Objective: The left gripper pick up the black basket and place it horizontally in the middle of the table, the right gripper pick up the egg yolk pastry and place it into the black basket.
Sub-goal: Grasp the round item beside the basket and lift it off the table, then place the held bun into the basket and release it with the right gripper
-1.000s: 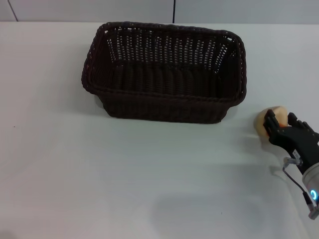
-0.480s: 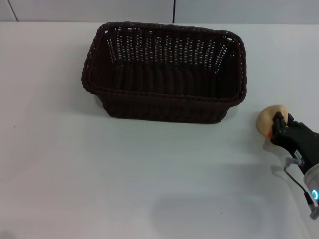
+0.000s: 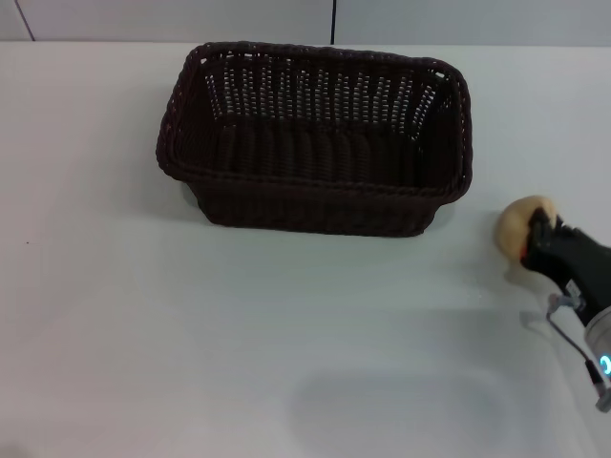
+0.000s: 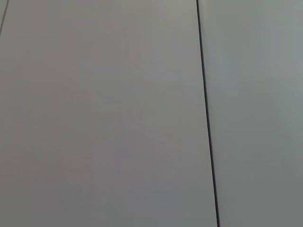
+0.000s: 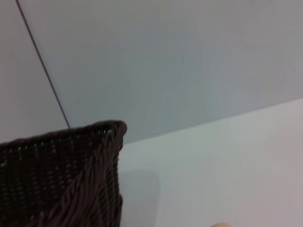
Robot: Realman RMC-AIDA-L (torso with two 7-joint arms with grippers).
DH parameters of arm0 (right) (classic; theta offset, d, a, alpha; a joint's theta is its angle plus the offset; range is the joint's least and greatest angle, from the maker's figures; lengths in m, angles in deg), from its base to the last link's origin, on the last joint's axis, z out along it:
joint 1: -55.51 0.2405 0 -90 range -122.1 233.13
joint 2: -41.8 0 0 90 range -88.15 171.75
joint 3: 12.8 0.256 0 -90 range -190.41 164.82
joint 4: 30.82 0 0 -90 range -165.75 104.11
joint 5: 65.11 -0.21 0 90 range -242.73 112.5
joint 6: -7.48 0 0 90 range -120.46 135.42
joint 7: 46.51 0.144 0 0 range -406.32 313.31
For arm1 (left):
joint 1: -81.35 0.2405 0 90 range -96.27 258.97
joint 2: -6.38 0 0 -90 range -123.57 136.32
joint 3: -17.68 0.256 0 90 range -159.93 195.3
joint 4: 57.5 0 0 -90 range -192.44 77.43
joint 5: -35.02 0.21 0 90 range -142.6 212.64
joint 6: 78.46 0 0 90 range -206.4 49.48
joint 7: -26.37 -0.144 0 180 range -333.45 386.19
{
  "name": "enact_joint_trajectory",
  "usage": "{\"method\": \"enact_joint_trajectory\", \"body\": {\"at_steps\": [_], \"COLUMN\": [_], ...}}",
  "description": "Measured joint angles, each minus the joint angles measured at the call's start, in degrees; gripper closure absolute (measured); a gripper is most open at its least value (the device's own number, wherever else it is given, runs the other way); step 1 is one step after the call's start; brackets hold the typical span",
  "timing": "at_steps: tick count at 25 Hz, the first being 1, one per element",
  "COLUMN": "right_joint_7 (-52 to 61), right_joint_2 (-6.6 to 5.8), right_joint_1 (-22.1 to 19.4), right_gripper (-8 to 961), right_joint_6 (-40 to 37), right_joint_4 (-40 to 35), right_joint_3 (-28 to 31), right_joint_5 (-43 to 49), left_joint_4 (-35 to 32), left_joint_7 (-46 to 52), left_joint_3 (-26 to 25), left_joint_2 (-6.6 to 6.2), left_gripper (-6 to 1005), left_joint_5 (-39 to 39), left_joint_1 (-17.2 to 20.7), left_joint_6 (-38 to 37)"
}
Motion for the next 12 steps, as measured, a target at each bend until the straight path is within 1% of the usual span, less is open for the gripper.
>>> {"method": "enact_joint_trajectory", "body": {"at_steps": [3,7,12], "right_joint_7": [-1.47,-6.16,-8.50], "right_joint_2": [-0.06,0.09,-0.05], "right_joint_1": [-0.53,-1.40,-1.28], "right_gripper": [848,865,882], "right_joint_6": [-0.27,-1.04,-1.24], "right_joint_4": [1.29,3.79,6.21], "right_joint_3": [1.21,3.35,5.57], "right_joint_5": [0.31,0.16,0.34], "left_joint_4": [0.00,-0.01,-0.08], "left_joint_7": [0.00,0.00,0.00], "left_joint_3": [0.00,0.01,0.09], "left_joint_2": [-0.01,-0.03,-0.03], "left_gripper": [623,623,623], "left_joint_5": [-0.04,-0.37,-0.63], "left_joint_1": [0.00,0.00,0.00], "left_joint_6": [0.00,0.00,0.00]}}
